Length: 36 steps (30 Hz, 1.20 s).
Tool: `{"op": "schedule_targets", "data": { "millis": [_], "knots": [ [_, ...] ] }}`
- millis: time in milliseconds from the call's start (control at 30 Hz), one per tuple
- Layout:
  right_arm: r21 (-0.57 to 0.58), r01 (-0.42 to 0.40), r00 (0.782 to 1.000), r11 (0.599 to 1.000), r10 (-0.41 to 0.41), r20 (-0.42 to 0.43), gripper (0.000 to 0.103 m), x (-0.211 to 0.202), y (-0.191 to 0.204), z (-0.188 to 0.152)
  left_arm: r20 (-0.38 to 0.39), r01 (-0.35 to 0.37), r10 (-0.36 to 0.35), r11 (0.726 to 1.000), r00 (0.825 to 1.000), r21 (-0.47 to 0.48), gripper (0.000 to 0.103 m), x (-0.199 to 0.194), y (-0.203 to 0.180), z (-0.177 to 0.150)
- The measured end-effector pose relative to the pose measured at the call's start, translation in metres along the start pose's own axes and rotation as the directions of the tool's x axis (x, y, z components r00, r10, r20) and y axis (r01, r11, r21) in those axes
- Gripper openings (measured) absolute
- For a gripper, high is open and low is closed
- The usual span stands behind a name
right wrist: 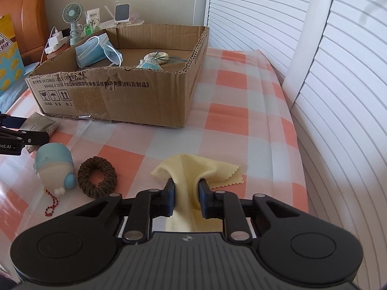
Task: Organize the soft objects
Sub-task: 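Close the left gripper on the grey pouch while the right gripper pinches the yellow cloth, then carry the grey pouch and yellow cloth over the box with both grippers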
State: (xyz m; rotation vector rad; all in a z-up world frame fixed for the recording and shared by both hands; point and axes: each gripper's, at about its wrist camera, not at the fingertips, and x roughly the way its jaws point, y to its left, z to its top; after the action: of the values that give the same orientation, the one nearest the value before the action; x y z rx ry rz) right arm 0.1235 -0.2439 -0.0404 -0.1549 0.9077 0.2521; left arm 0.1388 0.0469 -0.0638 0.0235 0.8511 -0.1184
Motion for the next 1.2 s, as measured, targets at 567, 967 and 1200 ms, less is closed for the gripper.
{"op": "schedule_targets", "data": {
  "millis": [567,967,1200],
  "knots": [
    [-0.028,-0.013,0.997,1.000,0.015,0.076,0.018,-0.039,0.005,0.002,0.009,0.042,-0.043,0.998,0.999,0.047,0.044,-0.036,0.004,0.000],
    [-0.108,-0.035,0.986,0.994,0.052,0.157,0.018,-0.074,0.010,0.016,0.107,0.110,-0.125,0.985,0.986,0.135,0.044,-0.086,-0.014,0.049],
    [-0.140,-0.037,0.976,0.989,0.067,0.208,0.018,-0.087,0.006,0.031,0.154,0.140,-0.167,0.975,0.974,0.173,0.044,-0.061,-0.044,0.101]
  ]
}}
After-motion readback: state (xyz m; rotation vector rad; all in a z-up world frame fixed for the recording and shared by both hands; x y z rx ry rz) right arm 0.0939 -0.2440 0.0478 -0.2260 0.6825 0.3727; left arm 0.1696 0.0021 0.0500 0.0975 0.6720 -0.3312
